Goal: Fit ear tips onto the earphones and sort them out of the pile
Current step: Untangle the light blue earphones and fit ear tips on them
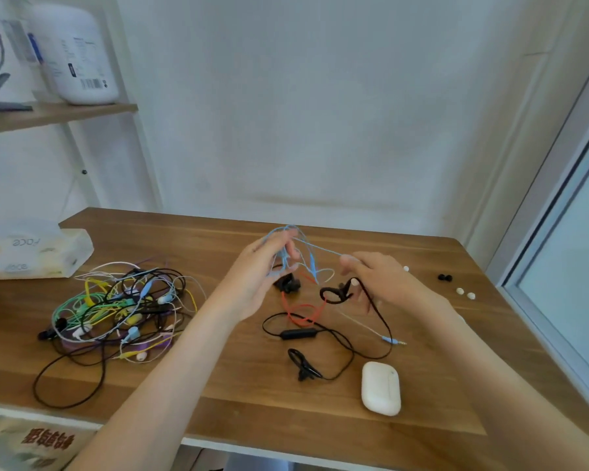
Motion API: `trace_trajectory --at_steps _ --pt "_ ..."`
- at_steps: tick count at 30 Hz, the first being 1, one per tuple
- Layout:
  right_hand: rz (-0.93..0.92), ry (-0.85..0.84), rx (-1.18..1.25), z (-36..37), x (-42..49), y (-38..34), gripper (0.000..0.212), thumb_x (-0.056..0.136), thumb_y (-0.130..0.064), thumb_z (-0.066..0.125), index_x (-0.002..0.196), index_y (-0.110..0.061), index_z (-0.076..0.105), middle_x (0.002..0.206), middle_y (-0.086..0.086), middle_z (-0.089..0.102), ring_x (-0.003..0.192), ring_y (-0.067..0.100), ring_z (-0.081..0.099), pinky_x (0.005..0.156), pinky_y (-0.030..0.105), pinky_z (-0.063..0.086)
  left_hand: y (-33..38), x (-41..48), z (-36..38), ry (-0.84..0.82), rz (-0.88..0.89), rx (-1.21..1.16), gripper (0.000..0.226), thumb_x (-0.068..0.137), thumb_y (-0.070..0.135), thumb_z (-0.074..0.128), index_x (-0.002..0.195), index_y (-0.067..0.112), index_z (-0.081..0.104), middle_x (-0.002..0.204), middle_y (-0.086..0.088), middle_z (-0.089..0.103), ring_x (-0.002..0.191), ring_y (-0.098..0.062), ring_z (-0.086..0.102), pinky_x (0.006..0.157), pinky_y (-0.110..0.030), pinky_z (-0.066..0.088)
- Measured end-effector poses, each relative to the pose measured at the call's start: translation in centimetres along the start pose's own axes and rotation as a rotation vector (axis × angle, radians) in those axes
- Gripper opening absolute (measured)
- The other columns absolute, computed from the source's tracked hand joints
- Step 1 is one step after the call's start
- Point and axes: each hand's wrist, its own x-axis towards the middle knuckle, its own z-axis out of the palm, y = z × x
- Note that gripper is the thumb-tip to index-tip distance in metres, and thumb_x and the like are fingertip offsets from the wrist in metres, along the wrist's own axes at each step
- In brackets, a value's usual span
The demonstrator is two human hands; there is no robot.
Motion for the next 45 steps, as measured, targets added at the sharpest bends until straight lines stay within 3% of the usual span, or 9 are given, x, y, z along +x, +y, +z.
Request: trace_trajectory --at_steps 3,8,13,17,23,30,34,39,45 --pt "-0.006 -0.049 -0.027 -0.4 -0.3 0.8 0.024 0.101 -0.035 0.043 0.1 -0.017 0.059 0.079 0.002 0.067 0.058 0.022 0.069 0.055 0.024 0.052 -0.3 0.6 0.8 0.011 0.039 -0.057 0.034 0.098 0.024 0.047 0.068 0.012 0.054 0.106 0.005 0.065 0.112 -0.01 0.053 0.076 -0.024 0.046" --pt "-0.001 0.058 -0.195 -1.4 -0.4 1.9 0.023 0.101 -0.036 0.042 0.096 -0.021 0.059 0.086 0.001 0.063 0.08 0.021 0.061 0.069 0.031 0.046 0.3 0.6 2.2 -0.08 0.111 -0.034 0.051 0.096 0.011 0.041 0.046 0.017 0.048 0.11 -0.006 0.069 0.078 -0.017 0.052 0.074 -0.022 0.046" --pt "-0.041 0.097 -0.051 -2.0 -0.6 1.8 0.018 0.086 -0.033 0.067 0.082 -0.018 0.058 0.08 -0.004 0.062 0.068 0.008 0.051 0.061 0.024 0.039 0.9 0.9 2.9 -0.043 0.134 0.002 0.04 0.091 0.005 0.04 0.052 0.01 0.04 0.101 -0.005 0.072 0.072 -0.017 0.049 0.072 -0.024 0.044" --pt "-0.087 0.024 0.214 -1.9 -1.2 1.4 0.015 0.095 -0.016 0.054 0.083 -0.011 0.062 0.073 0.0 0.065 0.05 0.008 0.05 0.051 0.022 0.043 1.0 1.6 3.3 0.034 0.076 0.126 0.039 0.091 0.01 0.045 0.052 0.014 0.041 0.09 -0.003 0.072 0.067 -0.011 0.056 0.073 -0.027 0.043" --pt "-0.092 0.069 0.044 -2.0 -1.1 2.3 0.013 0.095 -0.013 0.052 0.095 -0.023 0.061 0.082 -0.009 0.057 0.073 0.004 0.05 0.068 0.019 0.041 1.2 1.2 3.6 0.057 0.134 0.572 0.051 0.098 0.033 0.046 0.051 0.013 0.051 0.053 0.001 0.056 0.053 -0.008 0.049 0.065 -0.025 0.041" --pt "-0.1 -0.101 -0.011 1.8 -0.2 1.1 0.042 0.091 -0.031 0.061 0.131 -0.028 0.048 0.117 -0.018 0.049 0.109 0.004 0.047 0.088 0.022 0.035 2.5 0.3 3.9 -0.076 0.351 0.94 0.045 0.099 0.038 0.043 0.062 0.013 0.035 0.06 0.0 0.032 0.05 -0.008 0.031 0.054 -0.024 0.023" --pt "-0.079 -0.202 -0.129 4.1 0.7 0.7 0.013 0.095 -0.029 0.057 0.1 -0.018 0.062 0.104 -0.002 0.062 0.098 0.018 0.058 0.08 0.028 0.044 3.1 0.1 2.8 -0.083 0.442 1.007 0.043 0.1 0.036 0.044 0.062 0.014 0.049 0.073 0.003 0.043 0.064 -0.006 0.044 0.06 -0.018 0.03" --pt "-0.126 -0.004 -0.08 3.6 1.4 -0.5 0.029 0.101 -0.026 0.041 0.076 -0.02 0.055 0.073 -0.003 0.058 0.071 0.016 0.052 0.064 0.03 0.039 2.6 0.3 0.7 0.003 0.364 0.666 0.049 0.099 0.03 0.047 0.051 0.023 0.052 0.103 0.011 0.064 0.106 0.009 0.055 0.09 -0.014 0.037" --pt "-0.291 0.236 0.134 1.4 1.2 -6.7 0.04 0.102 -0.03 0.041 0.063 -0.023 0.048 0.06 -0.008 0.052 0.053 0.003 0.047 0.055 0.018 0.037 2.9 0.5 -1.3 0.125 0.306 0.787 0.046 0.1 0.036 0.041 0.059 0.019 0.055 0.088 0.01 0.07 0.09 0.0 0.063 0.084 -0.026 0.045"
